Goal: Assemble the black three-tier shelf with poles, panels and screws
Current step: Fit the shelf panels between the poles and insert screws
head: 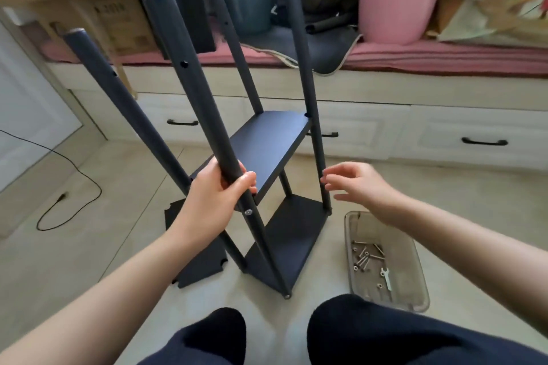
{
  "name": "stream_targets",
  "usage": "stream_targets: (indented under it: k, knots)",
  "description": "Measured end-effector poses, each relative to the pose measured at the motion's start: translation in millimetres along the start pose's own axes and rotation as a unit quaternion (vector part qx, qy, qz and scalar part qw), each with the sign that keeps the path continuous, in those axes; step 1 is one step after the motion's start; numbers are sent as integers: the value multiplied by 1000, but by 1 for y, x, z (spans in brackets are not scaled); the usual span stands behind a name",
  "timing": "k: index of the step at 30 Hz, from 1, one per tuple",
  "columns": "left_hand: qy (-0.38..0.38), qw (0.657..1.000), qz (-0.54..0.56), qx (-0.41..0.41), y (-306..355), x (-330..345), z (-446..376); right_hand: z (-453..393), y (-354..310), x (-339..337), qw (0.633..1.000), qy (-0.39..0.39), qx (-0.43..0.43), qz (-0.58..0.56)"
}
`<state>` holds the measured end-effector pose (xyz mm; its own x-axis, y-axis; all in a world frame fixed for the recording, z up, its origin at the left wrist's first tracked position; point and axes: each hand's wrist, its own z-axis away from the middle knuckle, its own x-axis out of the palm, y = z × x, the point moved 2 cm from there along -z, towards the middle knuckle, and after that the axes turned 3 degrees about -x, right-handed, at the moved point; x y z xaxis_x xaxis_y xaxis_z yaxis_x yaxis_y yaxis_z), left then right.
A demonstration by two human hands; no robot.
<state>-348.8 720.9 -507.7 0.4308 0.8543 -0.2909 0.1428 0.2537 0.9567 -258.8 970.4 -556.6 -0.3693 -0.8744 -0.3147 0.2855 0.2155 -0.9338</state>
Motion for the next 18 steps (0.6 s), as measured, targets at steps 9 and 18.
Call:
stream_targets:
  k: [9,18]
  knots:
    - [-18,998,-66,17,-2,-15,18,-74,-47,-40,992,122,3,38]
    - [-40,996,-81,13,-2,-27,20,-106,-70,1,995,63,-40,70]
